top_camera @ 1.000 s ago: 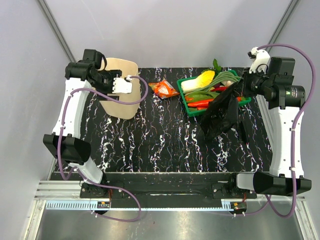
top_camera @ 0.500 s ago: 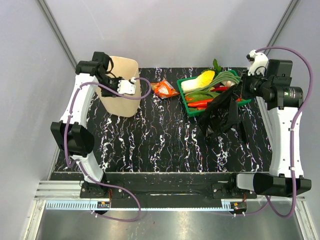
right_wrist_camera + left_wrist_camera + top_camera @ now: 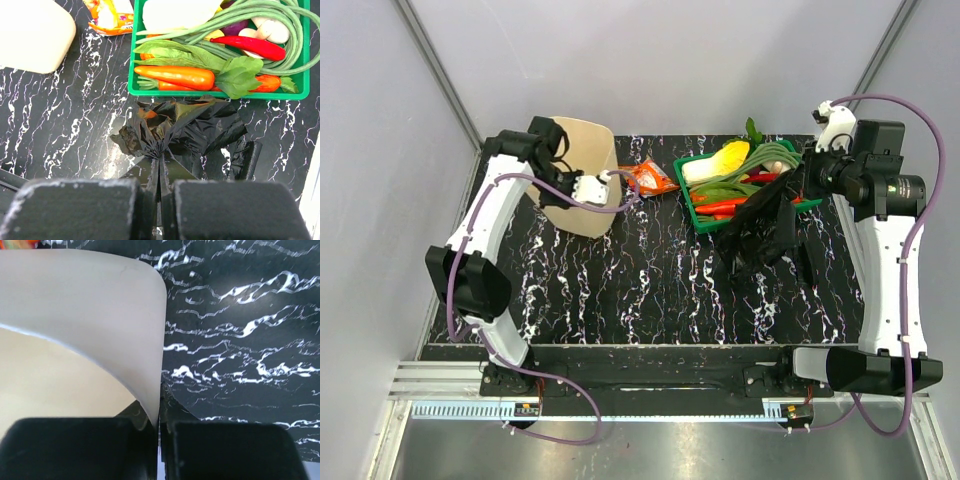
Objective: Put the trash bags into the trash bin
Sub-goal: Move the trash bin to the center of the board.
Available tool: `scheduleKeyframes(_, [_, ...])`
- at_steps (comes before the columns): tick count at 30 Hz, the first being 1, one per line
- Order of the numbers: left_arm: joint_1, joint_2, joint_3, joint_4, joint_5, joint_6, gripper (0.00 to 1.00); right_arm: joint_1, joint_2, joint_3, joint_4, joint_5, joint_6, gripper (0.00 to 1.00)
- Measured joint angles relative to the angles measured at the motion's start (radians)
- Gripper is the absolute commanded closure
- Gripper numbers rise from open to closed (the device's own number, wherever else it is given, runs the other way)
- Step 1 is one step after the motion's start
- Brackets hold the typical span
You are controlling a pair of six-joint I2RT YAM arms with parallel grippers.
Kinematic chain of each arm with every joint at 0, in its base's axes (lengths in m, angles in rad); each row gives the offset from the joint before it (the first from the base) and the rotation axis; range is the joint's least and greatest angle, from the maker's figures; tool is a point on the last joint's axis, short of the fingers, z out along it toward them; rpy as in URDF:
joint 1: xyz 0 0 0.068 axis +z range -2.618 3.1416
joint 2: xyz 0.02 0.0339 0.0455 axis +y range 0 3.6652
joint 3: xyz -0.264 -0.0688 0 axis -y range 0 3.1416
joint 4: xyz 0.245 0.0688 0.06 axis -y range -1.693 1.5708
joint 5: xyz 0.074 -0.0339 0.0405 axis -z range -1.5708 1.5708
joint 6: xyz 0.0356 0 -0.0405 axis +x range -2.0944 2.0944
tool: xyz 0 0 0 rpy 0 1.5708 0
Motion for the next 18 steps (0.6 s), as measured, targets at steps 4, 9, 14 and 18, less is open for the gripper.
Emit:
scheduleKeyframes(4, [-0.066,-0.016,0.0,-0.003,0.023,-0.055,1.0,0.0,-0.001,-0.011,0.009,0.002,-0.004,1.0])
scheduleKeyframes(9, [-0.16,-0.053,0.002,-0.004,0.022,-0.191,1.0,0.0,-0.01,-0.014,0.01,0.006,-0.009,1.0])
scheduleKeyframes(14, [-0.311,-0.071,0.005,-0.003,0.004,-0.385,1.0,0.0,-0.018,-0.014,0.012,0.007,-0.011,1.0])
scheduleKeyframes(18, [-0.453,-0.071,0.005,-0.002,-0.001,-0.571,1.0,0.0,-0.018,-0.012,0.012,0.009,-0.011,1.0])
